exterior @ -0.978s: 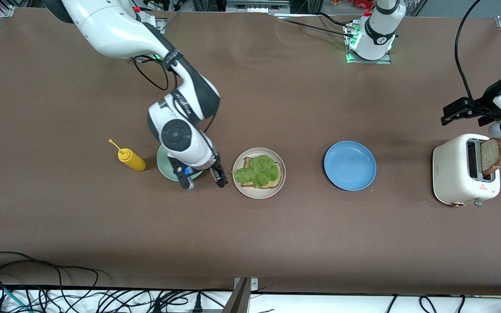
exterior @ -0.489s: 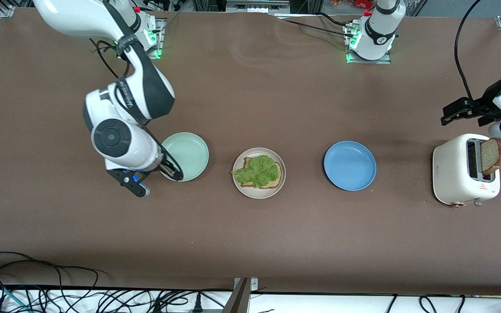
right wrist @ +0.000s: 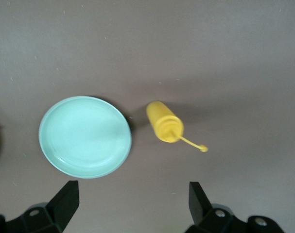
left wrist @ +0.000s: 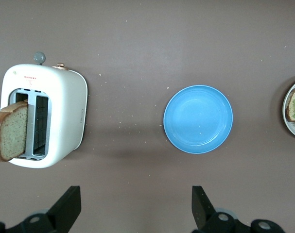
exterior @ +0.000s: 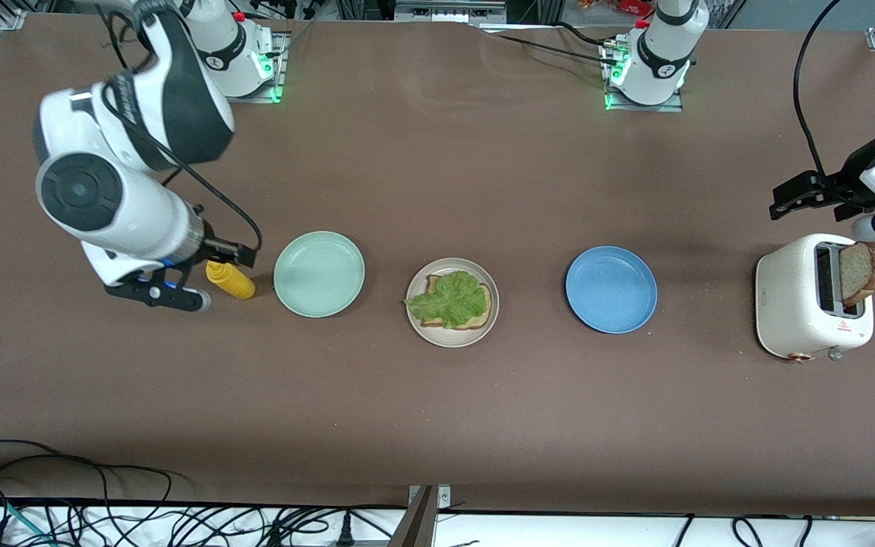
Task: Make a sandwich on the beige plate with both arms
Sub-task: 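Move the right gripper back to the yellow mustard bottle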
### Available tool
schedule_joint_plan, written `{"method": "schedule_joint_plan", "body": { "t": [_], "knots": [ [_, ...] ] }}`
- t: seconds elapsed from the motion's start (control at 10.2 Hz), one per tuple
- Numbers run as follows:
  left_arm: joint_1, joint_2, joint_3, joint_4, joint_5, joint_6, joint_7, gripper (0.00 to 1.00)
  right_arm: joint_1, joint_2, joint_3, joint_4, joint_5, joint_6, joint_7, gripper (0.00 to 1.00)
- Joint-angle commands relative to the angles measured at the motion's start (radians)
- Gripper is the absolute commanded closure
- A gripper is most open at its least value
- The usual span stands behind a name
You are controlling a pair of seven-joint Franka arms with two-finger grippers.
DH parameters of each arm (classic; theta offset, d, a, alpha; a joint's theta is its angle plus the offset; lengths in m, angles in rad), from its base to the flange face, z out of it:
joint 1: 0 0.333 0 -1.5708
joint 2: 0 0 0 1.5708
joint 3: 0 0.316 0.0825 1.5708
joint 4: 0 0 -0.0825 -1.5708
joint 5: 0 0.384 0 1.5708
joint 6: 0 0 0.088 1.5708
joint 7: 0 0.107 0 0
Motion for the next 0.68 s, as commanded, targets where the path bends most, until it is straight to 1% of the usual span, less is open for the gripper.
{"method": "schedule_joint_plan", "body": {
  "t": [0.0, 0.1, 0.2, 0.39, 0.59],
  "knots": [
    [0.003, 0.002, -0.007, 0.006, 0.034, 0.004, 0.004, 0.00, -0.123, -0.210, 0.001, -0.320, 0.074, 0.166, -0.289, 0.00],
    [0.003, 0.002, -0.007, 0.006, 0.034, 0.004, 0.004, 0.00, -0.189, -0.243, 0.001, -0.383, 0.128, 0.203, -0.441, 0.00],
    [0.003, 0.002, -0.007, 0.006, 0.034, 0.004, 0.004, 0.00, -0.248, -0.254, 0.000, -0.428, 0.156, 0.228, -0.591, 0.00],
    [0.003, 0.002, -0.007, 0.008, 0.034, 0.004, 0.004, 0.00, -0.352, -0.240, 0.000, -0.459, 0.191, 0.270, -0.860, 0.00],
    [0.003, 0.012, -0.007, 0.010, 0.034, 0.004, 0.004, 0.00, -0.438, -0.187, 0.000, -0.465, 0.260, 0.314, -1.089, 0.00]
  ]
}}
